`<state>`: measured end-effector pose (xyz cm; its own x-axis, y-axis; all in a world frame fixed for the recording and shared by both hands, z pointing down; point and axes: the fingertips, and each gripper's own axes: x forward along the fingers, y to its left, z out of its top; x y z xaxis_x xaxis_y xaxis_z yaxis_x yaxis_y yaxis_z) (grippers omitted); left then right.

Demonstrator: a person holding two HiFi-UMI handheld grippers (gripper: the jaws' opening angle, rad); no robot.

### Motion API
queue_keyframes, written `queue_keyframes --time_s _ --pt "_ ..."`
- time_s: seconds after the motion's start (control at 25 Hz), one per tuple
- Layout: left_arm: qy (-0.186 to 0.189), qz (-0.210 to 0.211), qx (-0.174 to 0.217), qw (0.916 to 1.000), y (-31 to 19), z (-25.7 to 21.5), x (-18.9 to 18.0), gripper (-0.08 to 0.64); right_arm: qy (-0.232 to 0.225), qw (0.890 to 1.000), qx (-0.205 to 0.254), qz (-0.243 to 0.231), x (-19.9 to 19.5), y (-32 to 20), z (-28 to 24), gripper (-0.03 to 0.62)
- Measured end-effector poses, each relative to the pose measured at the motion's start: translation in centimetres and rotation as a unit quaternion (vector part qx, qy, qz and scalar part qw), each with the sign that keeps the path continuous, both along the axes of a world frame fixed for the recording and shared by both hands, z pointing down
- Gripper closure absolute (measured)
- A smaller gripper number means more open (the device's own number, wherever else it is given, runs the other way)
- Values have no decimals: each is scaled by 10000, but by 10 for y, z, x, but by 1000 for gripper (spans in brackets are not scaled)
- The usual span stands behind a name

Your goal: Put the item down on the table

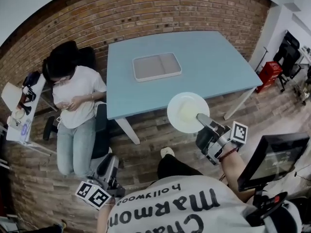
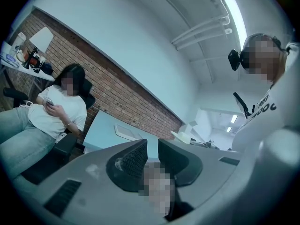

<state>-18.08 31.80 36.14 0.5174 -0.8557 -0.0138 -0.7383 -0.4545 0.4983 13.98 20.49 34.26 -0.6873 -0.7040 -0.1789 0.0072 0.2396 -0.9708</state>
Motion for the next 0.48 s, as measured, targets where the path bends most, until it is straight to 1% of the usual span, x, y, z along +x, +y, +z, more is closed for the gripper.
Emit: queue_keyframes --time_s 0.2,0.28,0.36,0.48 --pt "74 -337 -27 9994 -30 -1 -16 486 -27 9998 -53 -166 -14 -55 7 548" --pt "37 -463 -90 9989 -43 1 -22 486 8 9995 -72 -294 -22 -80 8 548" --pt "2 -585 -151 9982 -66 1 -28 486 39 9991 -94 -412 -28 -109 9 548" --pt "75 -736 -153 9971 -107 -4 -33 486 38 9983 -194 -543 -35 -156 11 548"
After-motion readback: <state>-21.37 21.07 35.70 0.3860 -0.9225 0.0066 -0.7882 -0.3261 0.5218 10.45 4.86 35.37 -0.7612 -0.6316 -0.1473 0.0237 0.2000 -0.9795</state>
